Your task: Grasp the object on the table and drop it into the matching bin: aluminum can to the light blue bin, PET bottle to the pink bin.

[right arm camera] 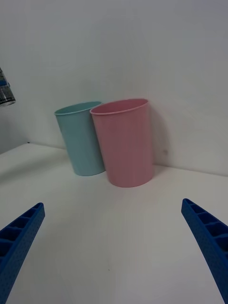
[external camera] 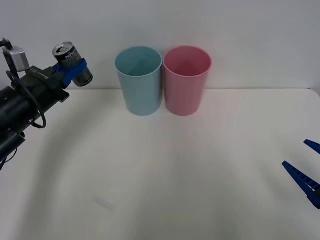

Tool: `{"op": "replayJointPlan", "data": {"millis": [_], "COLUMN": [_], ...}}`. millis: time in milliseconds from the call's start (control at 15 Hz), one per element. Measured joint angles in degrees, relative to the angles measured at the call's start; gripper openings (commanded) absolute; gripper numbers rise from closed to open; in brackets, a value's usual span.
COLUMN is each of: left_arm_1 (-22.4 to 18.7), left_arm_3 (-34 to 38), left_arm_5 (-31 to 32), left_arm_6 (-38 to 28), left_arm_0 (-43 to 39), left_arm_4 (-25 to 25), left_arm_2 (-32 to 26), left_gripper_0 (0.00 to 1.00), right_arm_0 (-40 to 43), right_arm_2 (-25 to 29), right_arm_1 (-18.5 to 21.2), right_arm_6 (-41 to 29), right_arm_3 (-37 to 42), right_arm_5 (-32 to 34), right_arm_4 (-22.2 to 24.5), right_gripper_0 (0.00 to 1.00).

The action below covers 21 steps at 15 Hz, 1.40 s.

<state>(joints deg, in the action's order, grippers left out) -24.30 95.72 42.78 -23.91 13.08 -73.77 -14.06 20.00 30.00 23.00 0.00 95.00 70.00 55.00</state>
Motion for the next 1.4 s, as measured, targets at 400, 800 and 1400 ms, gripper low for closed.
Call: {"op": "replayJointPlan", "data": {"millis": [400,800,1400], "left_arm_1": [-0.04,0.09,3.22], "left_arm_3": [-9.83,-24.82,-38.63], "left_arm_5": [0.73,0.74,-0.88], "left_arm_6": [-5.46,-4.67,-3.41], "left_arm_0": [13.53,26.44,38.28], "left_arm_4": [-7.61,-9.36,-13.67], "left_arm_2": [3.53,7.55,9.34], "left_gripper_0": [0.02,0.02,0.02], "right_arm_0": [0.0,0.0,0.0], "right_arm_2": [0.0,0.0,0.0], "right_arm_1": [0.0,0.0,0.0], "right_arm_6": [0.0,0.0,0.0], "right_arm_3": [0.0,0.0,0.0], "right_arm_5": [0.0,0.0,0.0], "right_arm_4": [0.0,0.0,0.0], "right_gripper_0": [1.0,1.0,1.0]}}
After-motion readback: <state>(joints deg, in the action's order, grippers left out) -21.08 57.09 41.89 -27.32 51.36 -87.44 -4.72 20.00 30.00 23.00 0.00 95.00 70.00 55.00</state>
